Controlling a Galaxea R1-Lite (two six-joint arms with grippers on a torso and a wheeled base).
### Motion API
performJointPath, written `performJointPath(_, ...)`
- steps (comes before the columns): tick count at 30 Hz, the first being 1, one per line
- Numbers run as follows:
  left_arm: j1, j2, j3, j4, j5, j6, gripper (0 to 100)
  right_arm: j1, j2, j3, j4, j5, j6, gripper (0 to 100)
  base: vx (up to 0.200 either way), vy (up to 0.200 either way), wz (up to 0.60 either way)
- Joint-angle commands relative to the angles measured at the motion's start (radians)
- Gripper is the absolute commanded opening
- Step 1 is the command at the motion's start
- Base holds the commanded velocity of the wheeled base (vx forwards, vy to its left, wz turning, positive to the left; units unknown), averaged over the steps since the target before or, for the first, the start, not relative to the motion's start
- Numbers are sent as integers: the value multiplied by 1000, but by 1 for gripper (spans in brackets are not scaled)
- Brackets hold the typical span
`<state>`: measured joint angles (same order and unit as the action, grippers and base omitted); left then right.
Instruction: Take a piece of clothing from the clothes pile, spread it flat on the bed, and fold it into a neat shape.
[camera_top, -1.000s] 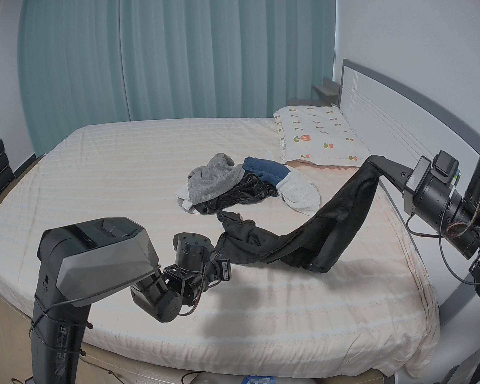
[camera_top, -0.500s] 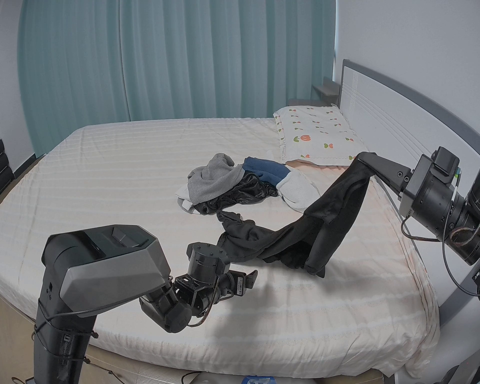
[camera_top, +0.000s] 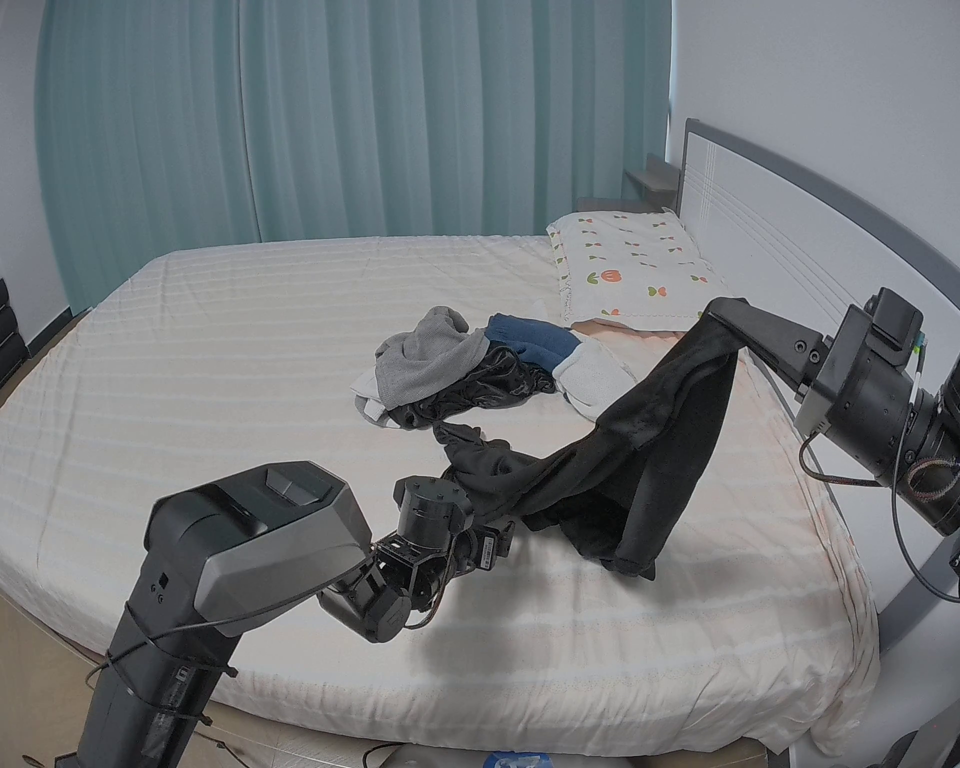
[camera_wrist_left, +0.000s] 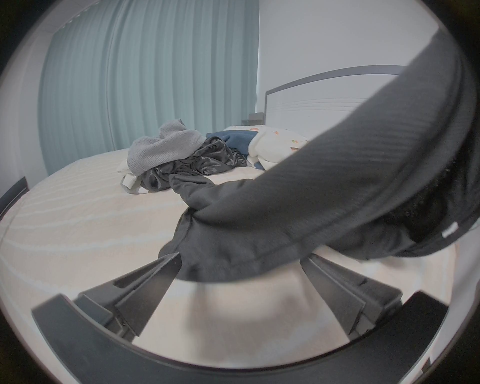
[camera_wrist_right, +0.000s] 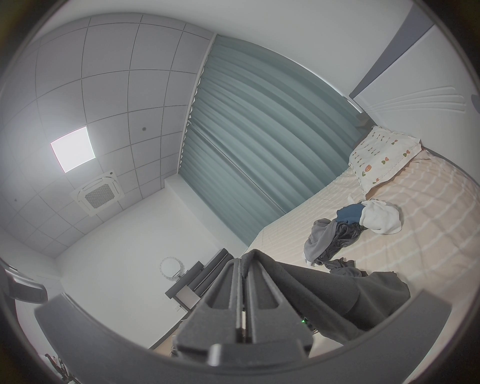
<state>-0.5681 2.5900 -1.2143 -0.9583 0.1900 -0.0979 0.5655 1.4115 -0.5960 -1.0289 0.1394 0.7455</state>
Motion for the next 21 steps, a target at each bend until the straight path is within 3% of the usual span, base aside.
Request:
performJointPath(1,16,105,-119,1,57,7,100,1,1,1,-2,0,0,0,0,0,0)
performJointPath(5,31,119,-157,3,78,7,100,-4,4,-1,-2,0,0,0,0,0,0)
performJointPath(6,33,119,-157,3,78,3,0,-4,6,-1,-2,0,0,0,0,0,0)
performJointPath(12,48,111,-139,-11,80,-20,0,-24,9,1,-2,0,0,0,0,0,0)
performJointPath(16,50,55,-100,-8,82,-146,0,-46,20,7,-2,3,0,0,0,0,0)
performJointPath(21,66,-105,90,13,75,-192,0,-70,63,18,-3,2,2,0,0,0,0)
